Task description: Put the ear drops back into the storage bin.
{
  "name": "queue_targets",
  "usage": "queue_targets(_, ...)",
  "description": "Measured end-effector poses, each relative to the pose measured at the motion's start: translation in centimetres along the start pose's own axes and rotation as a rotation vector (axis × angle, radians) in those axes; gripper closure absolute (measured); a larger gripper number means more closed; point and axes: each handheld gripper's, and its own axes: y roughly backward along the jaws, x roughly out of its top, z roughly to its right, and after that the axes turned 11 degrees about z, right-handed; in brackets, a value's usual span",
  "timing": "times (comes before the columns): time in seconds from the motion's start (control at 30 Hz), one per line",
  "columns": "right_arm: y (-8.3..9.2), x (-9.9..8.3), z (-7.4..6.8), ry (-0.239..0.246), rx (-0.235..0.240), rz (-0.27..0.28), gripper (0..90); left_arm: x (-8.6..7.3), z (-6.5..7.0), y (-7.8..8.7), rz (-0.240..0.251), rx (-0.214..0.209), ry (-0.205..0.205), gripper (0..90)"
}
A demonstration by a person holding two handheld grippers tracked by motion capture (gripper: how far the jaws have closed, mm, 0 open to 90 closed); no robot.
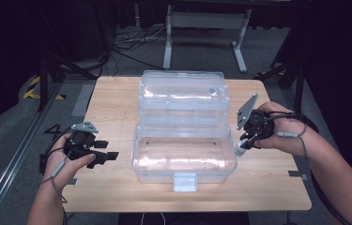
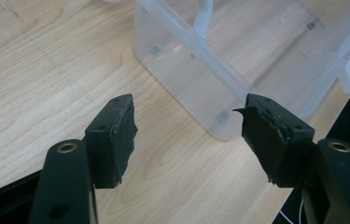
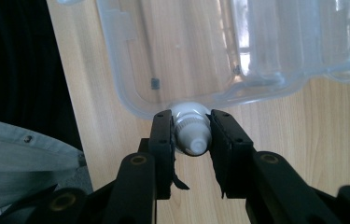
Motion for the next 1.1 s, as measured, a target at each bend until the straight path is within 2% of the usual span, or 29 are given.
queue_targets(0.07, -0.1, 0.4, -0.2, 0.032, 0.009, -0.005, 71.4, 0.0, 0.1, -0.2, -0.002, -0.003, 0.003, 35.3)
queue_targets(0.2, -0.4, 1.0, -0.6, 0.061, 0.023, -0.010, 71.4, 0.1, 0.0, -0.2, 0.000, -0.006, 0.000, 35.2)
queue_targets(0.37, -0.9, 1.5, -1.0, 0.087, 0.038, -0.008, 71.4, 0.1, -0.1, -0.2, 0.002, -0.005, -0.001, 35.3)
queue_targets(0.53, -1.6, 1.9, -1.3, 0.114, 0.053, -0.028, 71.4, 0.1, 0.0, -0.2, -0.001, -0.007, 0.002, 35.2)
queue_targets(0.87, -2.9, 2.5, -1.6, 0.135, 0.080, -0.029, 71.4, 0.1, -0.1, -0.2, 0.001, -0.006, -0.007, 35.2)
queue_targets(1.1, -4.4, 2.5, -1.8, 0.134, 0.113, -0.060, 71.4, 0.1, -0.1, -0.1, 0.002, -0.005, -0.004, 35.2)
